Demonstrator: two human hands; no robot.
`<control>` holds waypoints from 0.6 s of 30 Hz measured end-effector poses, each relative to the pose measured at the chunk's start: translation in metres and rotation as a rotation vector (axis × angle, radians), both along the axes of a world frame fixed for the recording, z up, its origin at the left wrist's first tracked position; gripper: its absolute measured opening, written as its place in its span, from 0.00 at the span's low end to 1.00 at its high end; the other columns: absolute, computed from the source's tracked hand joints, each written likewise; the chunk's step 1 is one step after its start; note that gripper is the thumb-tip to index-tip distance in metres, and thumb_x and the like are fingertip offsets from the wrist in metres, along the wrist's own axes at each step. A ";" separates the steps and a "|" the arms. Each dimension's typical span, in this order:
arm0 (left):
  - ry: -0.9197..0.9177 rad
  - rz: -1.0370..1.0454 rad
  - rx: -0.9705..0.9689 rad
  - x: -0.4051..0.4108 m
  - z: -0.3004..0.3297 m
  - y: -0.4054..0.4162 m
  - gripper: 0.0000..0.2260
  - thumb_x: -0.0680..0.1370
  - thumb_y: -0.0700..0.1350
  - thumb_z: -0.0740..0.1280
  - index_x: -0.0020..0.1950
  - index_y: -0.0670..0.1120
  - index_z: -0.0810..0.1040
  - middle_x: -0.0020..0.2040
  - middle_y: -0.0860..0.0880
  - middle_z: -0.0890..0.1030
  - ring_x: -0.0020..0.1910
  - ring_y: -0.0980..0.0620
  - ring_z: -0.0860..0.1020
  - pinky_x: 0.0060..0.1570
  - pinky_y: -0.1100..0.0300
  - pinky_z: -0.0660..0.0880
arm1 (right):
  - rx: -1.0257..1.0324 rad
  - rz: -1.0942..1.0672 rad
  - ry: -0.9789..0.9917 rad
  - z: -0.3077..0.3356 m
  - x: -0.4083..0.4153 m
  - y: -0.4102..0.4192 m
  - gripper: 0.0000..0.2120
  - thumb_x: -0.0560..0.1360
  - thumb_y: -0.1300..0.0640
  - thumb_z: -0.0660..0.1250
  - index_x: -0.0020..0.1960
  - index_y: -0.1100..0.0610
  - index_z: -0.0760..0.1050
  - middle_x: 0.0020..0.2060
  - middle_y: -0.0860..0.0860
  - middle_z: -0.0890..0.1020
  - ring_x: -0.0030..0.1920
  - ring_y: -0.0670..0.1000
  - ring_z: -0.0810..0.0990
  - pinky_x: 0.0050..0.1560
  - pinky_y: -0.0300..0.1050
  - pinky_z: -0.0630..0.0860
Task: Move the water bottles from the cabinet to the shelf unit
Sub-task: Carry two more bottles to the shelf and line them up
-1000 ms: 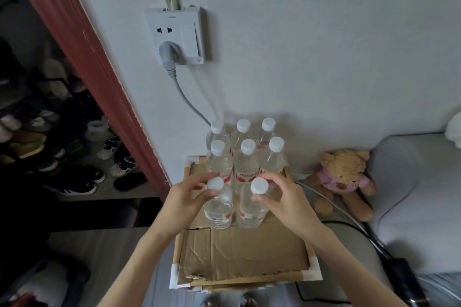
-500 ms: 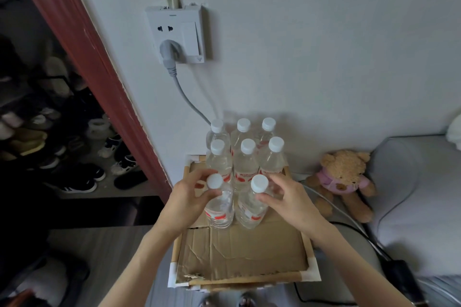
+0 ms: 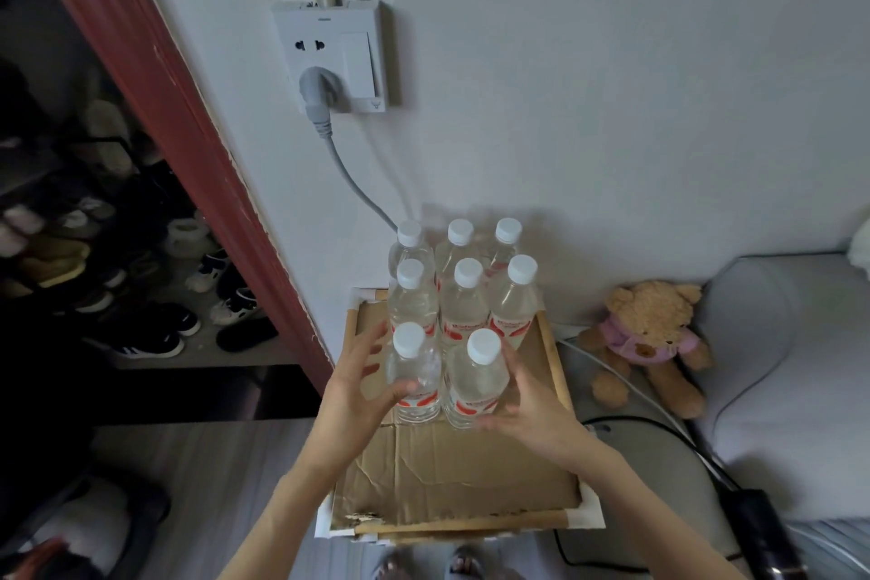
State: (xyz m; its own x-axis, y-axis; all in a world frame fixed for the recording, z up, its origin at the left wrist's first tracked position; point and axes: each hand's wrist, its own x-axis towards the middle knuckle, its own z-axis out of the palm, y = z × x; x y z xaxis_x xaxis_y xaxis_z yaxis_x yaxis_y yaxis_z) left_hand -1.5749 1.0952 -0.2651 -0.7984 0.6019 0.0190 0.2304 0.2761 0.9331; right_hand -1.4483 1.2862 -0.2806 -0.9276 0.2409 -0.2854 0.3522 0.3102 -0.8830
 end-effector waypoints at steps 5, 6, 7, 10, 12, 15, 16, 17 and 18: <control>-0.159 0.065 -0.006 0.016 -0.022 0.000 0.29 0.66 0.61 0.71 0.64 0.56 0.67 0.61 0.52 0.74 0.60 0.56 0.73 0.55 0.61 0.75 | 0.049 -0.002 -0.064 -0.013 -0.006 -0.007 0.37 0.67 0.46 0.73 0.69 0.43 0.56 0.66 0.42 0.69 0.65 0.41 0.67 0.66 0.42 0.66; -0.164 0.059 0.003 0.017 -0.026 0.001 0.31 0.65 0.62 0.71 0.64 0.55 0.67 0.62 0.52 0.73 0.61 0.57 0.72 0.55 0.61 0.75 | 0.062 0.010 -0.077 -0.015 -0.007 -0.007 0.34 0.68 0.45 0.72 0.68 0.43 0.58 0.65 0.41 0.70 0.66 0.42 0.68 0.65 0.41 0.66; -0.176 0.058 0.012 0.018 -0.030 0.002 0.33 0.64 0.61 0.73 0.65 0.54 0.66 0.62 0.52 0.73 0.61 0.57 0.72 0.55 0.60 0.75 | 0.077 0.009 -0.077 -0.016 -0.009 -0.007 0.34 0.68 0.45 0.71 0.68 0.45 0.59 0.65 0.41 0.70 0.66 0.43 0.69 0.65 0.40 0.66; -0.215 0.105 0.008 0.022 -0.038 0.008 0.31 0.67 0.48 0.74 0.66 0.49 0.65 0.59 0.58 0.72 0.60 0.57 0.72 0.51 0.70 0.74 | 0.103 -0.038 -0.077 -0.021 -0.012 -0.007 0.35 0.69 0.45 0.71 0.70 0.48 0.58 0.63 0.41 0.70 0.64 0.42 0.69 0.61 0.37 0.65; -0.218 0.153 -0.011 0.025 -0.038 0.014 0.29 0.69 0.40 0.73 0.66 0.47 0.65 0.56 0.60 0.72 0.55 0.61 0.72 0.43 0.79 0.70 | 0.098 -0.077 -0.067 -0.023 -0.012 -0.010 0.34 0.70 0.46 0.70 0.70 0.49 0.57 0.60 0.38 0.68 0.63 0.41 0.69 0.58 0.33 0.64; -0.209 0.188 -0.057 0.021 -0.041 0.020 0.25 0.70 0.39 0.72 0.64 0.47 0.67 0.57 0.54 0.74 0.54 0.61 0.72 0.40 0.78 0.69 | 0.075 -0.143 -0.048 -0.026 -0.012 -0.015 0.33 0.70 0.47 0.70 0.69 0.48 0.58 0.59 0.38 0.69 0.61 0.40 0.69 0.52 0.26 0.63; -0.211 0.197 -0.059 0.019 -0.042 0.022 0.24 0.70 0.39 0.72 0.63 0.47 0.67 0.58 0.52 0.75 0.55 0.60 0.72 0.40 0.76 0.69 | 0.065 -0.167 -0.047 -0.026 -0.013 -0.015 0.32 0.70 0.47 0.71 0.68 0.47 0.58 0.59 0.38 0.69 0.59 0.39 0.69 0.50 0.24 0.63; -0.215 0.203 -0.054 0.016 -0.043 0.024 0.23 0.70 0.39 0.72 0.62 0.47 0.68 0.58 0.52 0.76 0.55 0.61 0.72 0.40 0.75 0.70 | 0.061 -0.182 -0.044 -0.026 -0.015 -0.015 0.32 0.70 0.48 0.70 0.68 0.46 0.58 0.59 0.38 0.69 0.58 0.38 0.68 0.48 0.22 0.63; -0.222 0.208 -0.048 0.014 -0.043 0.027 0.22 0.70 0.39 0.71 0.61 0.47 0.69 0.57 0.51 0.76 0.55 0.61 0.72 0.41 0.74 0.70 | 0.058 -0.192 -0.043 -0.026 -0.017 -0.015 0.31 0.70 0.49 0.70 0.67 0.45 0.58 0.58 0.37 0.69 0.57 0.37 0.68 0.47 0.21 0.62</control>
